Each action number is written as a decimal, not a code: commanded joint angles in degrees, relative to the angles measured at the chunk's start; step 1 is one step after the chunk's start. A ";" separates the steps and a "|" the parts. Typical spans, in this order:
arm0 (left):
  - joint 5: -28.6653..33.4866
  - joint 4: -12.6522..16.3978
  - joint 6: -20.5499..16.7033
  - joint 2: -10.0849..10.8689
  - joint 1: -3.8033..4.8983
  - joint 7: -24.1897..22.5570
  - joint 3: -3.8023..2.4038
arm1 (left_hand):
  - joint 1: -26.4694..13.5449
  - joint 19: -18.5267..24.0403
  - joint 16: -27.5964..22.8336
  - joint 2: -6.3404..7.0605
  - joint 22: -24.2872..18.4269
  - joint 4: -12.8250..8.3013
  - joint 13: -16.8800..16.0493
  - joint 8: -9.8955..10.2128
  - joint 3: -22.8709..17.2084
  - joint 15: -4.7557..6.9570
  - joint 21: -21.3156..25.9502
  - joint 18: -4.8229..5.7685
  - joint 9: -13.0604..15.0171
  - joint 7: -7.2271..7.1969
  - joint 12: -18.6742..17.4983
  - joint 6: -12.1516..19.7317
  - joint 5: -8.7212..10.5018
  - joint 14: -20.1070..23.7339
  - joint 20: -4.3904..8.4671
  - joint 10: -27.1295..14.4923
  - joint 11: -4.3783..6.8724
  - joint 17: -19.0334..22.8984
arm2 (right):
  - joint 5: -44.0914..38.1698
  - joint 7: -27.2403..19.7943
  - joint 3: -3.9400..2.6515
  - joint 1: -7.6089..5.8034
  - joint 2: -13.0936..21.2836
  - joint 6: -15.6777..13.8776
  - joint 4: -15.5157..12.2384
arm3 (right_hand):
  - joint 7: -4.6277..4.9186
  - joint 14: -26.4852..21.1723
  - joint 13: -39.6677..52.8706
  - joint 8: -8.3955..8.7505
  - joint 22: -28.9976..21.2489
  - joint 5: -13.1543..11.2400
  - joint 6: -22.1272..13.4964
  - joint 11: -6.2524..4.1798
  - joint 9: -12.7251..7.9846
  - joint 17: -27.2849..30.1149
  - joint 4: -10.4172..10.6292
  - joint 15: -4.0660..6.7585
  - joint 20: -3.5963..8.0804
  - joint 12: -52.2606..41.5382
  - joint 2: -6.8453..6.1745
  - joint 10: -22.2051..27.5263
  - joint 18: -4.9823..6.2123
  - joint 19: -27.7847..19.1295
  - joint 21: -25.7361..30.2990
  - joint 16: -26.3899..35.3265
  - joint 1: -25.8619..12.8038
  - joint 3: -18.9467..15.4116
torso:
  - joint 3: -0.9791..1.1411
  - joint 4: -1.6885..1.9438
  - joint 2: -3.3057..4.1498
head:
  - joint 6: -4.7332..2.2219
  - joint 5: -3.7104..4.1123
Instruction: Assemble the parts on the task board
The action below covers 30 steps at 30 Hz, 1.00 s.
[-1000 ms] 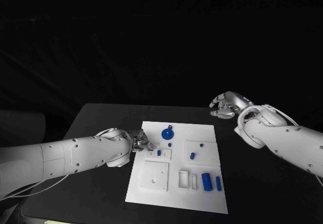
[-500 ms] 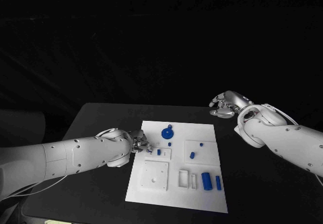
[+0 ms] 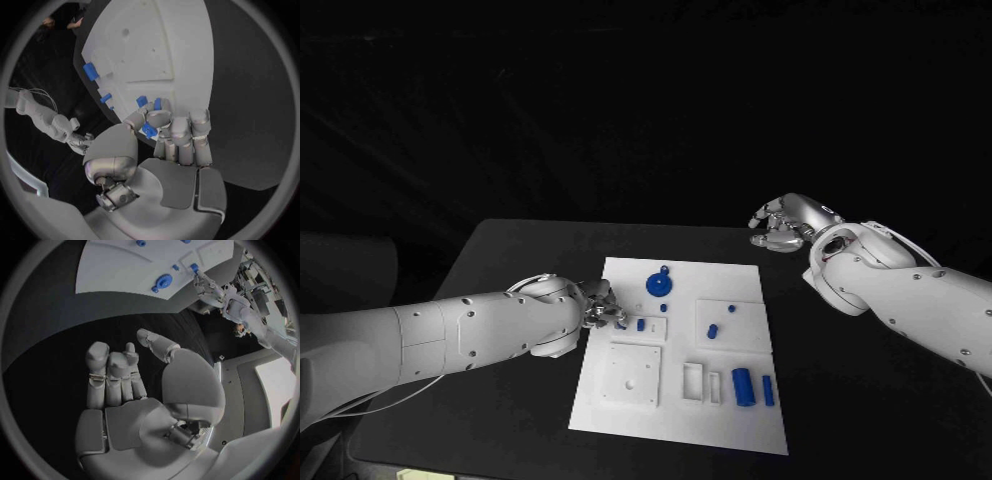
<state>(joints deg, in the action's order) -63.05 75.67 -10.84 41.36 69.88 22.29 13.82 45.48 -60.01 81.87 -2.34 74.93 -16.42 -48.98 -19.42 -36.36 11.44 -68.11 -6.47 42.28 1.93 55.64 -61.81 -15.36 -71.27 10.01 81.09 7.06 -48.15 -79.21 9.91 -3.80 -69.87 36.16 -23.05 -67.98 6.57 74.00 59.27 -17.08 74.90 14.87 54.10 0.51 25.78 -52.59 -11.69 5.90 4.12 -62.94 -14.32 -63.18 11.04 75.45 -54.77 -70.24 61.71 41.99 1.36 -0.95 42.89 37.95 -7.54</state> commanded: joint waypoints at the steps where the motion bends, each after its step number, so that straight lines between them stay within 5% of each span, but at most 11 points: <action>1: -0.76 -0.03 1.91 -0.09 -0.01 0.27 -0.01 | 0.46 -0.39 0.29 -0.82 0.38 -0.06 -0.09 -0.26 -0.23 0.92 -0.31 -0.79 0.13 -2.93 0.20 -10.61 -0.21 -0.98 5.25 -0.06 0.22 -0.07 | -0.15 -0.45 -0.02 0.03 -0.01 0.79 -0.07 | 0.30 0.33 -0.07 0.28 0.34 0.20 -0.02 -0.15 -0.10 -0.06 0.03 0.03 0.41 -0.22 0.36 0.00 3.95 0.22 0.35 0.26 -0.06 -0.27 | 0.00 -0.02 -0.02 | -0.04 -0.06; 30: -2.49 -1.21 5.18 -0.46 -0.01 1.75 -0.02 | 0.49 -0.27 0.28 -1.11 0.43 -0.14 -0.10 -0.46 -0.30 0.88 -0.35 -0.76 0.10 -2.91 0.30 -10.42 -0.29 -0.88 5.23 -0.17 0.20 -0.07 | -0.21 -0.47 -0.02 0.03 -0.02 0.76 -0.17 | 0.30 0.34 -0.12 0.30 0.36 0.28 -0.03 -0.15 -0.10 -0.09 0.01 0.02 0.43 -0.25 0.39 0.02 3.95 0.24 0.38 0.29 -0.05 -0.31 | 0.04 -0.07 0.00 | 0.03 -0.35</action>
<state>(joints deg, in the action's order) -64.71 74.67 -8.36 40.86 70.13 22.53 13.55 45.48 -60.01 81.87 -2.34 74.91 -16.55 -49.01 -19.68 -36.18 11.50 -68.10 -6.09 42.27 1.90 55.64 -62.26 -15.37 -71.64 10.01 81.05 7.09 -48.13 -79.19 9.90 -3.80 -69.87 36.15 -22.87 -68.09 6.42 73.97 59.22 -17.08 74.93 14.87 54.20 0.51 25.75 -52.63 -11.69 5.87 4.19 -62.94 -14.32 -63.18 11.05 75.72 -54.76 -70.28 61.71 41.99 1.37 -0.99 42.88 37.91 -7.94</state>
